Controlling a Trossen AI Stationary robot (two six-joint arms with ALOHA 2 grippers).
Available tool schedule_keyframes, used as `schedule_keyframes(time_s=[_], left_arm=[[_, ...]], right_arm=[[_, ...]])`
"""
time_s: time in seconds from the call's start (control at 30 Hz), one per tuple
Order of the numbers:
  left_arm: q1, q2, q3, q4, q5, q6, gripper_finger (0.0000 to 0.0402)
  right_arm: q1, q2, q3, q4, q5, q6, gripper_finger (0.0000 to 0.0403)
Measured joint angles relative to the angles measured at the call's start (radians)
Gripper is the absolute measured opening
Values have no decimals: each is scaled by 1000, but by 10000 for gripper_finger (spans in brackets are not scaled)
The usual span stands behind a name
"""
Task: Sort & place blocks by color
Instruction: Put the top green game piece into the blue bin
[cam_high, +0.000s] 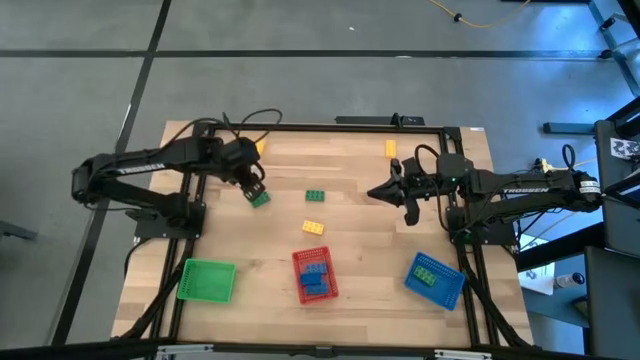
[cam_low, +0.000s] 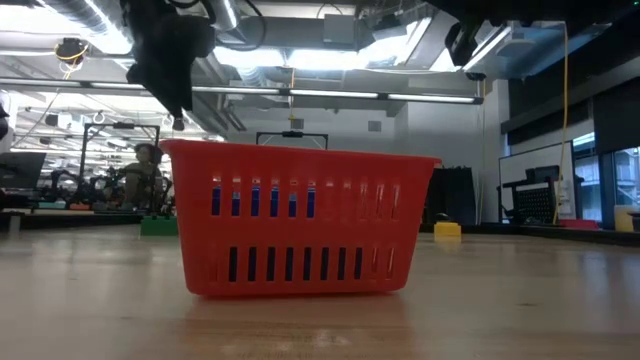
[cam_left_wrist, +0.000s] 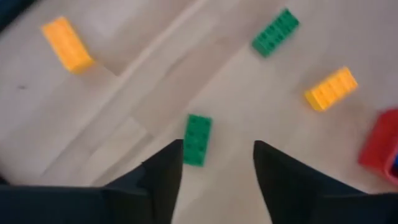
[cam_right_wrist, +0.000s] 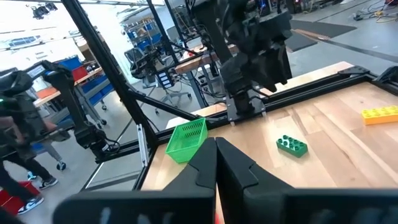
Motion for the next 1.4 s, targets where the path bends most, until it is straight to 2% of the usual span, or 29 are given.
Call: schedule_keyframes(time_s=[0.23, 0.37, 0.5, 0.73, 0.93, 1.4], left_arm=[[104, 74, 0, -14, 196, 147, 248], [130, 157, 0, -18, 224, 223, 263], [103, 246, 0, -19, 215, 236, 268], [18, 387, 0, 31, 84, 238, 266], [2, 485, 0, 66, 56, 239, 269], [10, 492, -186, 250, 43, 201, 264]], right_arm=[[0, 0, 0, 0, -17, 29, 0], [0, 0, 0, 0, -29, 37, 0], [0, 0, 0, 0, -29, 55, 0], [0, 0, 0, 0, -29, 53, 0], [0, 0, 0, -2, -29, 52, 0], [0, 0, -2, -49, -29, 50, 0]])
